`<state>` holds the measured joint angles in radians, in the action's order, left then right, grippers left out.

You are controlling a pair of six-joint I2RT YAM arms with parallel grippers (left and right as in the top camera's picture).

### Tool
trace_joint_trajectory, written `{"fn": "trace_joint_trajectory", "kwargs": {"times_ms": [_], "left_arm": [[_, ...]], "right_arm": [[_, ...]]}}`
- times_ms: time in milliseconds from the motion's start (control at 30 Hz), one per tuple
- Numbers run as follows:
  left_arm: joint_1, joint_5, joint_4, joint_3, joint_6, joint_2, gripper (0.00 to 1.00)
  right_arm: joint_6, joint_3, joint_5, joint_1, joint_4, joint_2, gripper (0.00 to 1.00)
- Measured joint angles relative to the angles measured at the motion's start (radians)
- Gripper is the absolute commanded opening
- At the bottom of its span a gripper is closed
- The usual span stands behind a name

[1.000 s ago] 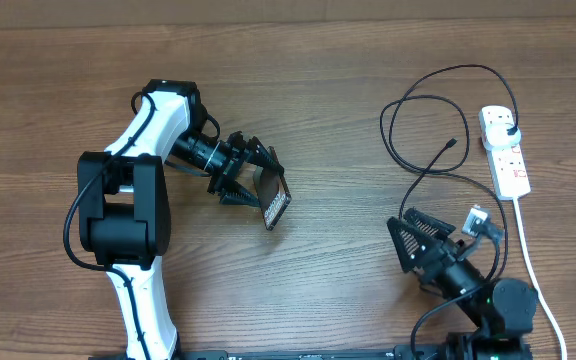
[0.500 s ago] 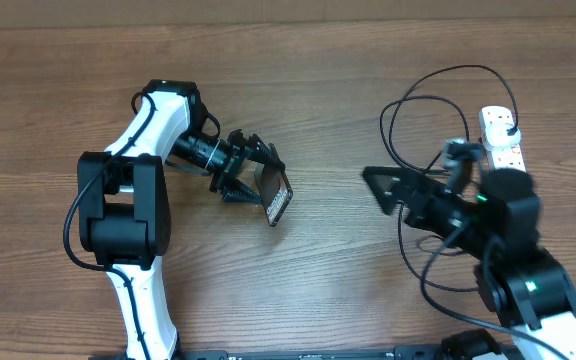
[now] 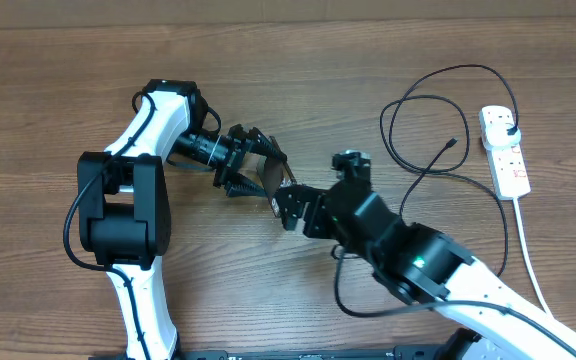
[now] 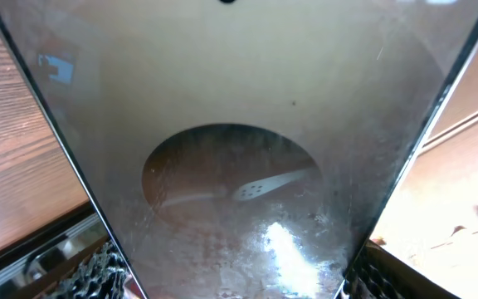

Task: Plug charger to phone and switch on socket

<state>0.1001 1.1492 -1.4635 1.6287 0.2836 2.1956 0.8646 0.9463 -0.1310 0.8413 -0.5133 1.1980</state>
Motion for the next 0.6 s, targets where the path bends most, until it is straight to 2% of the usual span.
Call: {"fn": "trace_joint_trajectory", "kwargs": {"times_ms": [267, 500, 600], "left_arm": [[0.0, 0.042, 0.04, 0.001, 0.058, 0.0, 0.59], [0.002, 0.049, 0.039, 0.001, 0.066, 0.0, 0.59], [0.004, 0.049, 0.04, 0.001, 0.066, 0.0, 0.59]], "right_arm": [[0.02, 0.0, -0.036, 0.003, 0.084, 0.177, 0.99], [0.02, 0.0, -0.05, 0.004, 0.225, 0.25, 0.82], [0.019, 0.0, -0.061, 0.004, 0.252, 0.29, 0.68]]}}
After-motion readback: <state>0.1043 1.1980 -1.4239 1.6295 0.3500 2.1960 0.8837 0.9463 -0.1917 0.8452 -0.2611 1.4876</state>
